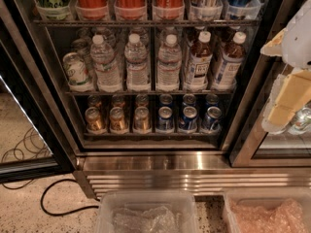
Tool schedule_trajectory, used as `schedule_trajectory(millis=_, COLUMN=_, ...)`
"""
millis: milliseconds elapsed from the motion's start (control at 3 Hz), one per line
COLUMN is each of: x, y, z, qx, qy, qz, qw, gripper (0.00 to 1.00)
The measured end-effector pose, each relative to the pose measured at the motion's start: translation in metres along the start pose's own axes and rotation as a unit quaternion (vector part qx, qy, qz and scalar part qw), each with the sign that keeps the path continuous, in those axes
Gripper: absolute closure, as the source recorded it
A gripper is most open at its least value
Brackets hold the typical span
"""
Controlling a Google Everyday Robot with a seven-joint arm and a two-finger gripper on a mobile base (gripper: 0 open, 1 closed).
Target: Pick orange can from bottom shelf of fridge
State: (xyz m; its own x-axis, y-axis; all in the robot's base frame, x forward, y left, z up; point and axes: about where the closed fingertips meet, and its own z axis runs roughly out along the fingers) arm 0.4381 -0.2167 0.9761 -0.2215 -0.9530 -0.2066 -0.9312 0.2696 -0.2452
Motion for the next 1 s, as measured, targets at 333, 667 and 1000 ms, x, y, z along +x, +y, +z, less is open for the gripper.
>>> schedule_trajectory(millis=333, x=0.000, y=0.000, z=0.000, qx=0.000, qy=0.000, qz=0.000, qw=1.0000, gripper=0.00)
schedule_trajectory(millis=667, x=0.000, y=0.003, z=0.007, qx=0.005, qy=-0.022, qz=0.006, qw=0.9997, gripper=0.00)
schedule_trajectory(millis=1000, x=0.003, y=0.020, z=0.043, qx=-0.011, qy=-0.074, qz=0.051, qw=0.9959, gripper=0.00)
